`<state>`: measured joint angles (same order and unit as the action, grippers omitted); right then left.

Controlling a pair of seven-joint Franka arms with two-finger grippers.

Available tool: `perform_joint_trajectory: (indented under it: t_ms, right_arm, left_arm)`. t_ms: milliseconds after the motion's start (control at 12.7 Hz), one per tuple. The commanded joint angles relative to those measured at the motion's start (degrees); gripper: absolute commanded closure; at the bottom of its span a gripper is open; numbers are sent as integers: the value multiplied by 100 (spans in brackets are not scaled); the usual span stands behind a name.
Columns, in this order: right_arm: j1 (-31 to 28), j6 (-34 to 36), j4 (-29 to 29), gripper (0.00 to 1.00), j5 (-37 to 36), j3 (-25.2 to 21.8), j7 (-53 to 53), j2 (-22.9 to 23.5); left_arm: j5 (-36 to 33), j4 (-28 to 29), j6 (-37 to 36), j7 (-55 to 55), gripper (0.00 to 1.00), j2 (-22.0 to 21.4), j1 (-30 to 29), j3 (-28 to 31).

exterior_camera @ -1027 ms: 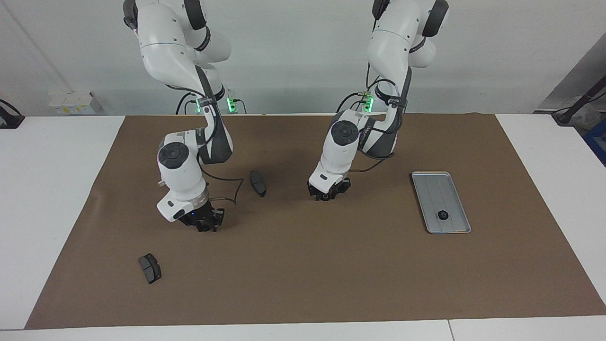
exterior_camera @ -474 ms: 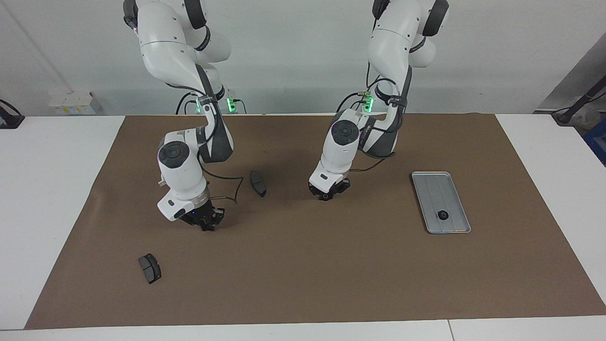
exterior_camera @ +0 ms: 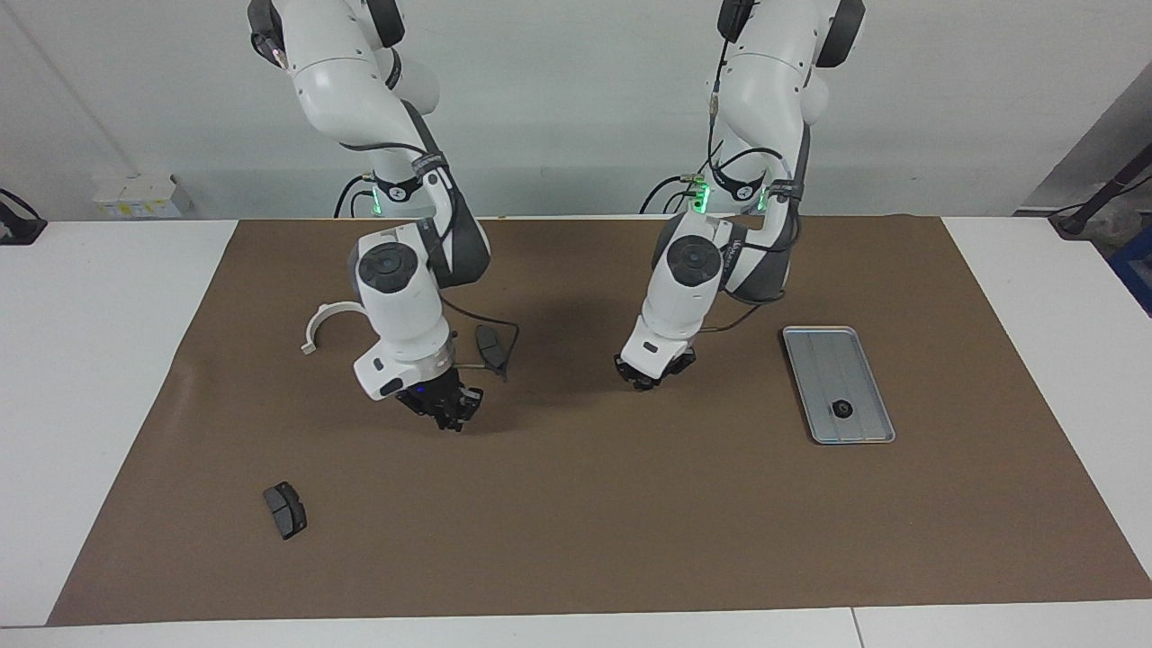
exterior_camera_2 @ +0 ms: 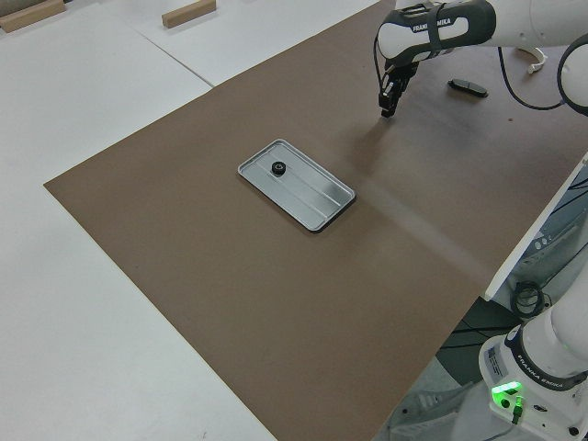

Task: Pick bearing gear from pile to tray

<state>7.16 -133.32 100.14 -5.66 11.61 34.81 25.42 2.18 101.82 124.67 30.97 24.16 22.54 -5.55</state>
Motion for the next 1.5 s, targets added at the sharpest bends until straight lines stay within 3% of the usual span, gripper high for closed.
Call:
perform_joint_trajectory:
  t_ms: [0, 395, 711, 869, 948, 1027, 1106, 1185, 1343, 1422]
  right_arm:
    - [600, 157, -459, 100, 21, 0, 998, 322]
    - [1603, 324, -1224, 99, -41, -27, 2502, 946]
    - [2052, 307, -1226, 94, -102, -18, 2846, 1009]
    - [2158, 316, -1147, 77, -111, -18, 2900, 1000]
    - [2158, 324, -1120, 54, -120, -18, 2900, 991]
    - [2150, 307, -1102, 41, -172, -18, 2900, 991]
    - [2141, 315, -1111, 15, -190, -18, 2891, 982]
    - [2132, 324, -1120, 2, -208, -27, 2900, 982]
    - [2027, 246, -1111, 0, -321, -36, 2830, 956]
    - [1870, 254, -1085, 0, -348, -44, 2742, 843]
  left_arm:
    - [54, 14, -547, -826, 86, -244, -486, -7]
    - [54, 197, -1243, -3119, 86, -561, -1628, 1]
    - [1, 514, -1217, -4737, 86, -684, -2463, 10]
    - [-25, 628, -1156, -5327, 86, -737, -2780, 19]
    - [-164, 699, -1051, -5512, 85, -763, -2886, 10]
    - [-200, 778, -954, -5671, 83, -772, -2983, 10]
    - [-201, 804, -927, -5820, 77, -790, -3062, 10]
    - [-201, 822, -927, -5952, 67, -807, -3106, 10]
    - [-201, 822, -927, -5954, 35, -807, -3107, 10]
    - [-209, 805, -927, -5954, 31, -807, -3098, 10]
